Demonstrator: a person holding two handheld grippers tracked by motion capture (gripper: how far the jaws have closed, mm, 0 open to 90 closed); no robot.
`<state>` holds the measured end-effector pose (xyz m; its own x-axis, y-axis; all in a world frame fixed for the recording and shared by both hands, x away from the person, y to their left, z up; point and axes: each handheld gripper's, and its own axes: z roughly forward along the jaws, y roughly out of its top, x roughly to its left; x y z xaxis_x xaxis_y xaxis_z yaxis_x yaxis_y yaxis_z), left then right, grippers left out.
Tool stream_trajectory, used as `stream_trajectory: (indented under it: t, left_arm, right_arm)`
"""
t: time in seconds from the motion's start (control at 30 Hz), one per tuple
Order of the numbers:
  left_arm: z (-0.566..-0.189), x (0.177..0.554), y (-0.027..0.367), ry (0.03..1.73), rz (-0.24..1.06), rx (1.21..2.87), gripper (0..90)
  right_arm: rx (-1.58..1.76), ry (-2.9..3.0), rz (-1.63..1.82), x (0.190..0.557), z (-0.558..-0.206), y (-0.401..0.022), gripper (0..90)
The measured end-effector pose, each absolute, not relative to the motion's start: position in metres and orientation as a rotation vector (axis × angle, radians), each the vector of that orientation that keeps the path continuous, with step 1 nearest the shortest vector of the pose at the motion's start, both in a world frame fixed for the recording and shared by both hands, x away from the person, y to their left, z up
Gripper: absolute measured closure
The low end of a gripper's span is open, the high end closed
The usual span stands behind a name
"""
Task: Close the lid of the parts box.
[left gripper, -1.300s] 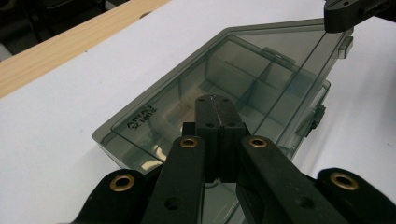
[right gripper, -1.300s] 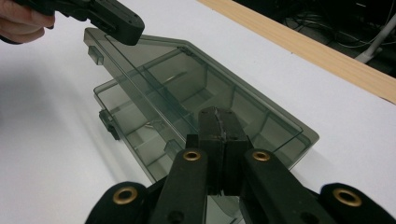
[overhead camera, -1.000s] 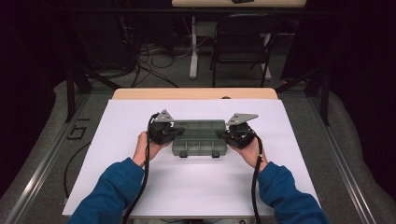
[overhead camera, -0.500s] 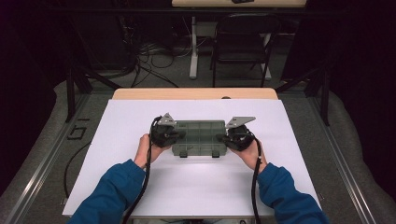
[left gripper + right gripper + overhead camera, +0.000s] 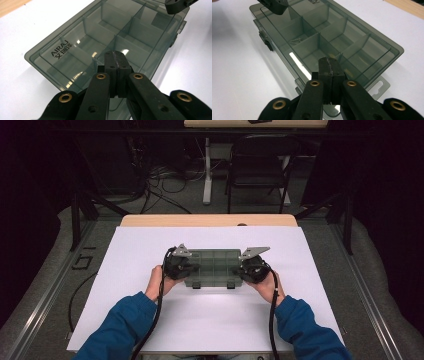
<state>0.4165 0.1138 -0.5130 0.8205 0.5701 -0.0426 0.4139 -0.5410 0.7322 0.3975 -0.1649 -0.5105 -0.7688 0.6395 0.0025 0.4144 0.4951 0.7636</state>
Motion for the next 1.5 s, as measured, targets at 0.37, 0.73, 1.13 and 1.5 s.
stream_trajectory:
  t: [0.37,0.73,1.13,1.5]
  left_arm:
    - [-0.518,0.418,0.113,0.716,0.24,2.247,89.8]
    - [-0.519,0.417,0.112,0.722,0.244,2.239,89.8]
    - [-0.52,0.415,0.11,0.71,0.256,2.228,85.2]
    - [-0.51,0.402,0.116,0.711,0.308,2.142,36.9]
  right_arm:
    - [0.902,2.486,1.107,0.398,-0.518,-0.163,90.0]
    - [0.893,2.489,1.126,0.4,-0.52,-0.165,90.0]
    - [0.917,2.483,1.144,0.4,-0.52,-0.168,83.9]
    - [0.863,2.385,1.273,0.386,-0.503,-0.173,44.5]
